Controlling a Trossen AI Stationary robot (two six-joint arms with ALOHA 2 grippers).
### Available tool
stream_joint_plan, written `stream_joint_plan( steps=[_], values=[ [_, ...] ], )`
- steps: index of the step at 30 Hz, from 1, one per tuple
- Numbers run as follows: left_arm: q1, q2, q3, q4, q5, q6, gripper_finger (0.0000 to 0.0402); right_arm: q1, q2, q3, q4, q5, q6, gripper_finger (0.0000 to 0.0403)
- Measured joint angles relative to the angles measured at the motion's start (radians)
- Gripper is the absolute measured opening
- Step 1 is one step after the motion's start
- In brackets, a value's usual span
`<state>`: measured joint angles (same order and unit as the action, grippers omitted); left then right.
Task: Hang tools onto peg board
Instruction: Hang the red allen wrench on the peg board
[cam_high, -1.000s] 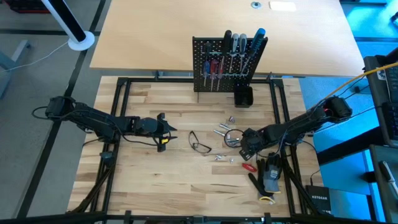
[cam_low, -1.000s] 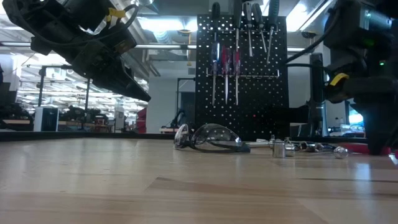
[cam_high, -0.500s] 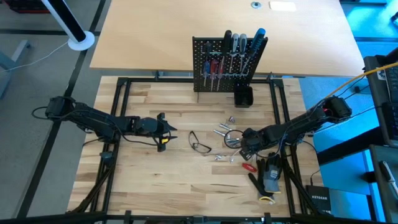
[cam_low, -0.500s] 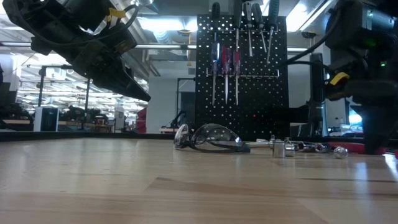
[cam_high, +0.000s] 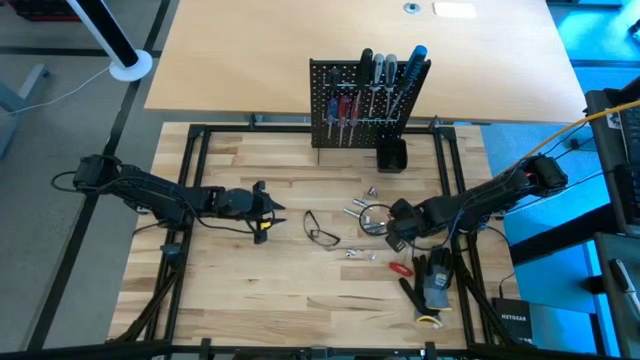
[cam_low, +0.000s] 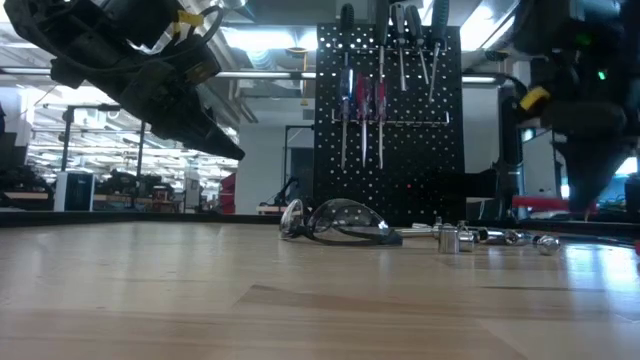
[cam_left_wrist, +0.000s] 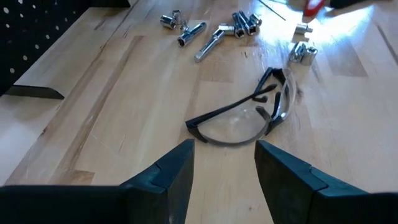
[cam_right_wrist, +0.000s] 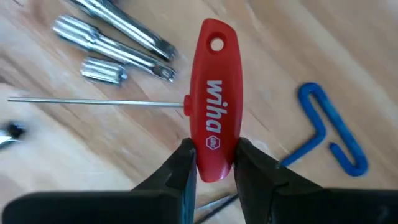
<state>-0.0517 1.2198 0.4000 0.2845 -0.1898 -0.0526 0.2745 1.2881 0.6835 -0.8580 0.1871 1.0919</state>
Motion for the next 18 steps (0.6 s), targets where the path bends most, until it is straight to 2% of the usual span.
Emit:
stream_joint_plan(
  steps=[5, 8, 13, 18],
  values=[
    [-0.001, 0.000, 0.039, -0.003, 0.000, -0.037, 0.0159, 0.000, -0.001, 0.130, -0.105, 0.007, -0.047, 0.0088],
    [-0.001, 0.000, 0.074, -0.003, 0.000, -0.054, 0.0159, 0.001, -0.001, 0.206, -0.098, 0.087, -0.105, 0.0087],
    [-0.001, 0.000, 0.130, 0.009, 0.000, -0.082, 0.0159, 0.001, -0.001, 0.252, 0.067, 0.233, -0.246, 0.0088],
    [0.002, 0.000, 0.146, 0.102, 0.000, -0.199, 0.0159, 0.000, 0.038, 0.252, 0.227, 0.392, -0.374, 0.0088]
  ],
)
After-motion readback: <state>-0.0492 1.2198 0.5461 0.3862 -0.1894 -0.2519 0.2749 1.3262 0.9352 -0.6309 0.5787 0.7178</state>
